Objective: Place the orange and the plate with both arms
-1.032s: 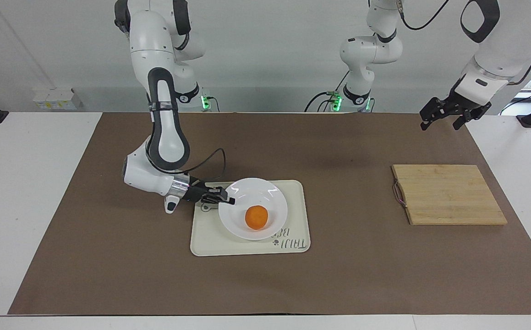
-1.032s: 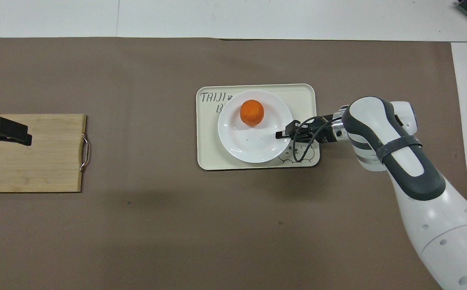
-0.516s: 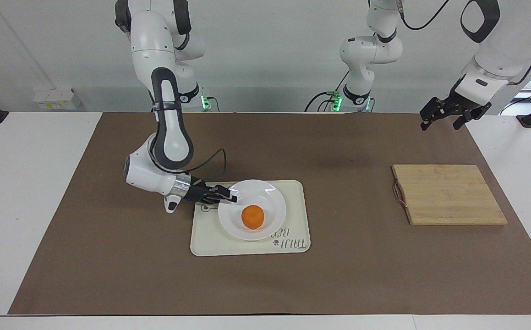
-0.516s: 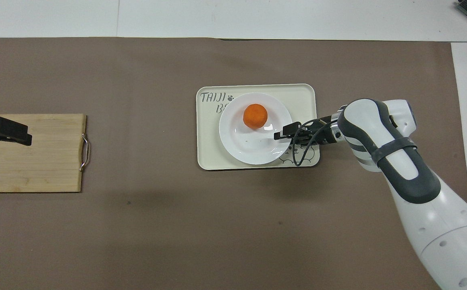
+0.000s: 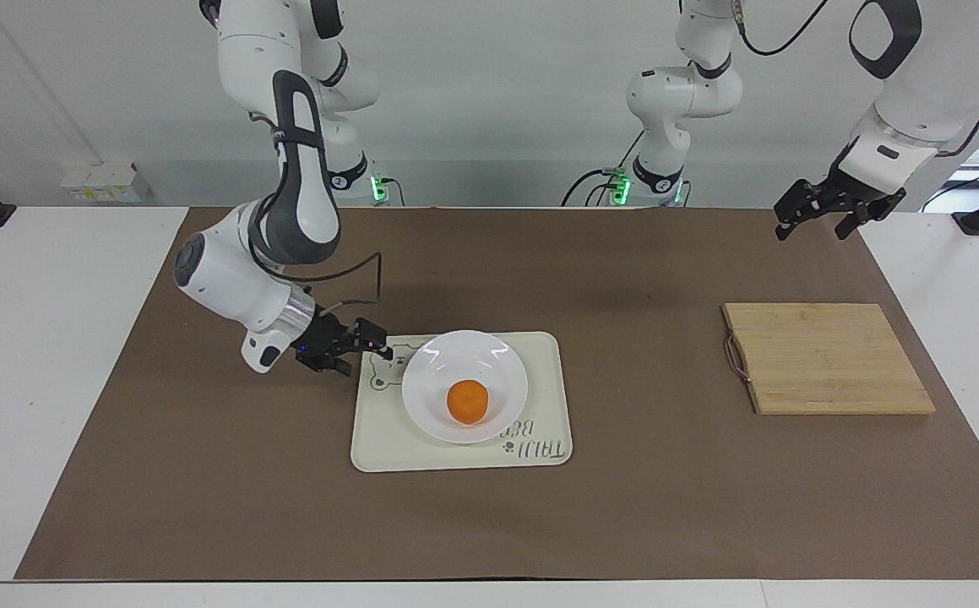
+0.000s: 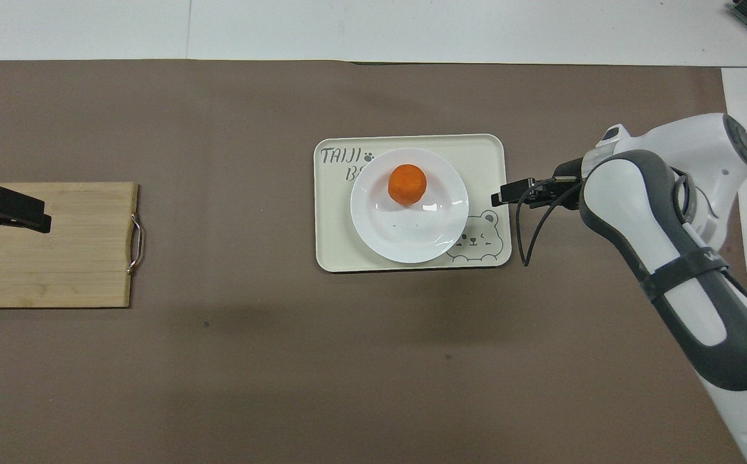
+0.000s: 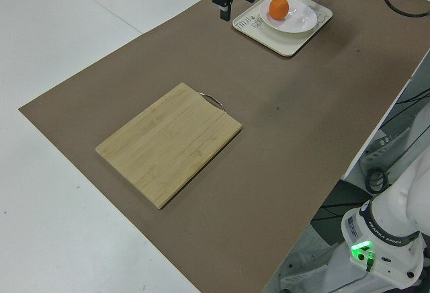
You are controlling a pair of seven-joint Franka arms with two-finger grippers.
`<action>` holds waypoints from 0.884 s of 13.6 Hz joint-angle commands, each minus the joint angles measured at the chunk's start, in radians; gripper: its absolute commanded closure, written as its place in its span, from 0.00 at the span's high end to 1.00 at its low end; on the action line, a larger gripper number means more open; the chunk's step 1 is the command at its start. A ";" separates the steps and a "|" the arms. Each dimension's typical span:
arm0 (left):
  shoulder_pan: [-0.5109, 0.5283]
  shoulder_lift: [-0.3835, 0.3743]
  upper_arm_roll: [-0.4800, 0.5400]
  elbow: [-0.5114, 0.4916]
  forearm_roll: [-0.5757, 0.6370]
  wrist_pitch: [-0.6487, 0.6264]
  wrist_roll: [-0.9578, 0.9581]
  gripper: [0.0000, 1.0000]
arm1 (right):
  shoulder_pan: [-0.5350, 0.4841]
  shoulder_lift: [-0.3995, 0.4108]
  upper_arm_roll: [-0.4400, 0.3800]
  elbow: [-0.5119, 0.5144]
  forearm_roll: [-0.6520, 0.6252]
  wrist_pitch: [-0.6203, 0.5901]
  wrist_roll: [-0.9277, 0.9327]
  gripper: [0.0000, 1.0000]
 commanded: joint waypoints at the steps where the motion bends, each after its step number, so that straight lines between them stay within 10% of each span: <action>1: 0.001 0.003 -0.001 0.020 0.016 -0.017 -0.011 1.00 | -0.009 -0.107 0.009 -0.017 -0.204 -0.022 0.145 1.00; 12: 0.001 0.003 -0.001 0.020 0.016 -0.017 -0.010 1.00 | -0.116 -0.330 0.006 0.061 -0.520 -0.367 0.388 1.00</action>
